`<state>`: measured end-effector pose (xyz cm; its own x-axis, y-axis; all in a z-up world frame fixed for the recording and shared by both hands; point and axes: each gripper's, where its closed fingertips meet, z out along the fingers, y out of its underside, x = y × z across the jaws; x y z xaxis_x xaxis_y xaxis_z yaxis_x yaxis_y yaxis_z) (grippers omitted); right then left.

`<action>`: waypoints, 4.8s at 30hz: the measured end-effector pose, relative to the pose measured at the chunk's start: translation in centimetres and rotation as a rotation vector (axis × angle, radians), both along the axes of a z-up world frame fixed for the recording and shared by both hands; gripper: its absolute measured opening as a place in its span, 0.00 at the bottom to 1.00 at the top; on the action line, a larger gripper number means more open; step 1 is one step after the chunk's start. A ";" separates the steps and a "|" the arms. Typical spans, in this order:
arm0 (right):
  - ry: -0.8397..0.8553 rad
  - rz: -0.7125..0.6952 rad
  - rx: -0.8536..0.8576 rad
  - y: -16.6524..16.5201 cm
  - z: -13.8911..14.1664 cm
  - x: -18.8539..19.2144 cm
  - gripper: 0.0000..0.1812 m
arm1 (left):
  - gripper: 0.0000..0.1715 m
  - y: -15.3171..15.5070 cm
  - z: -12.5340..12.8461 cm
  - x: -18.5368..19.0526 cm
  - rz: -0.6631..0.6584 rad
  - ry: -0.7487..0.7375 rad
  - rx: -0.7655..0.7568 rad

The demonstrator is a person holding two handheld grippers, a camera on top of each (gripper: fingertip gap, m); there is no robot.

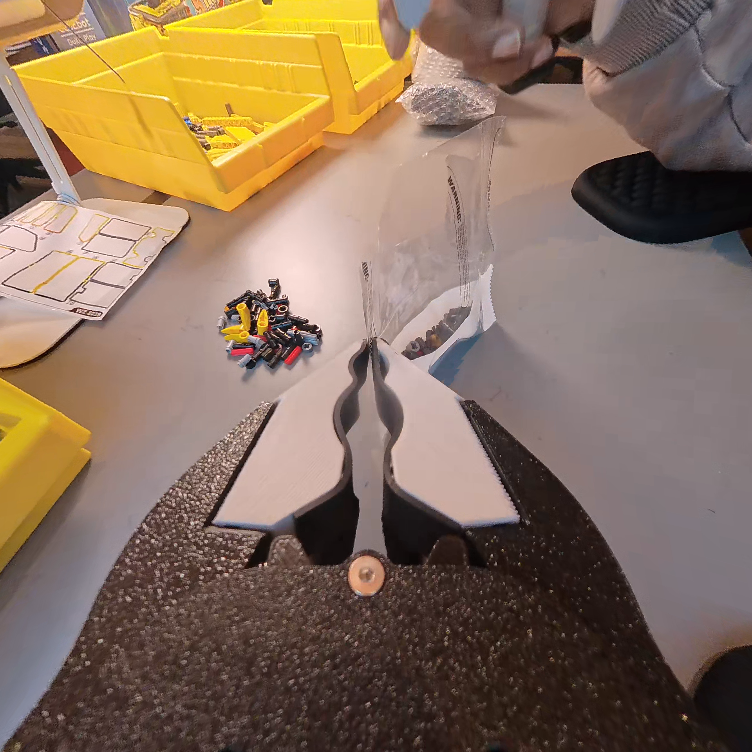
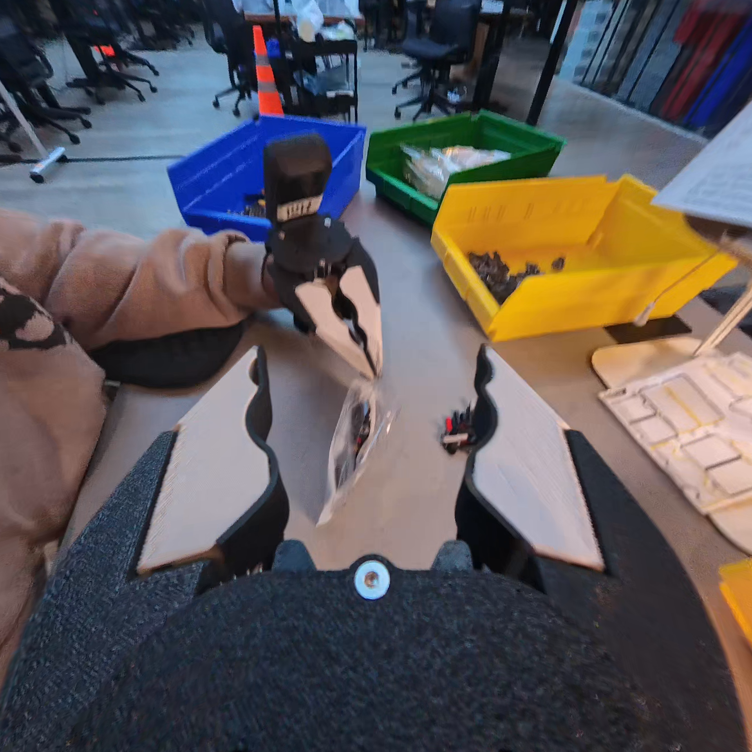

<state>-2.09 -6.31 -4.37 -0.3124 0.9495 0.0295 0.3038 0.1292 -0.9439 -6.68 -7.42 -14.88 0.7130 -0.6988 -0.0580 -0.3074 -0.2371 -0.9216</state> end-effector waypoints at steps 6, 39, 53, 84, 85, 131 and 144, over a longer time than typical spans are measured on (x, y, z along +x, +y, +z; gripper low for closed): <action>-0.151 -0.091 0.032 -0.2 -9.4 3.3 0.32 | 0.00 -0.1 0.0 0.6 -0.021 -0.013 -0.002; -0.030 -0.121 0.161 2.4 -9.2 8.1 0.00 | 0.22 -31.2 -5.7 -31.4 0.626 0.809 -0.991; -0.025 -0.131 0.154 2.3 -9.2 8.1 0.00 | 0.23 -27.9 -4.3 -30.5 0.590 0.718 -0.841; 0.012 0.218 0.041 -5.7 -9.3 8.1 0.00 | 0.24 0.7 -5.0 3.9 -0.187 0.437 -0.354; 0.013 0.212 0.037 -5.6 -9.3 8.0 0.00 | 0.24 1.1 -4.9 3.9 -0.178 0.442 -0.332; -0.362 -0.033 0.222 10.2 -10.2 -5.5 0.20 | 0.00 -7.1 1.4 4.7 -0.200 -0.054 0.003; -0.516 -0.019 0.207 13.7 -15.9 -9.5 0.19 | 0.00 -7.1 1.4 4.4 -0.194 -0.068 0.008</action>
<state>-11.56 7.36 -20.27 -0.3187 0.9457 0.0641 0.7241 0.2866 -0.6274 -2.24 -14.53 -13.47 0.5674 -0.8232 -0.0206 -0.2840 -0.1721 -0.9433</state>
